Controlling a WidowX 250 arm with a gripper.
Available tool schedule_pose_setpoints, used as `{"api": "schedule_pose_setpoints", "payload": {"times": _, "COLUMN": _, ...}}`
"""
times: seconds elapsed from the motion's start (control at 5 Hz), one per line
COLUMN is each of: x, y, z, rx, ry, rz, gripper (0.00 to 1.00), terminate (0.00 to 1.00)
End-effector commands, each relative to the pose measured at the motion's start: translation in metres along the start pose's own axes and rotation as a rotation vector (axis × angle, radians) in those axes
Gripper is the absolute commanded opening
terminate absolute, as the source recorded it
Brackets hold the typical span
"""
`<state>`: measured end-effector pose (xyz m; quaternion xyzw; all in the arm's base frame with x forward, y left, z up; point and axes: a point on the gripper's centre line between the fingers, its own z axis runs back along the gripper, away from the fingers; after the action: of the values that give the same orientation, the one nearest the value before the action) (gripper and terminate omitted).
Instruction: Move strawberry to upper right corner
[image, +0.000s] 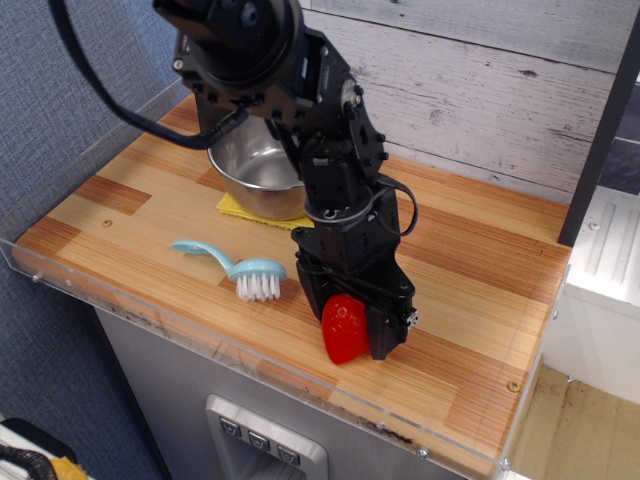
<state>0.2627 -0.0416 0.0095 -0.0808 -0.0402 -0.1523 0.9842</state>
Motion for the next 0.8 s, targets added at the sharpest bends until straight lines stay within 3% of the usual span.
{"api": "schedule_pose_setpoints", "payload": {"times": 0.0, "x": 0.006, "y": 0.0, "z": 0.01, "rx": 0.028, "ry": -0.044, "rz": -0.004, "gripper": 0.0, "terminate": 0.0}}
{"api": "schedule_pose_setpoints", "payload": {"times": 0.2, "x": 0.008, "y": -0.004, "z": 0.026, "rx": 0.031, "ry": -0.071, "rz": -0.022, "gripper": 0.0, "terminate": 0.0}}
{"api": "schedule_pose_setpoints", "payload": {"times": 0.6, "x": 0.023, "y": -0.014, "z": 0.086, "rx": 0.123, "ry": -0.18, "rz": -0.001, "gripper": 0.0, "terminate": 0.0}}
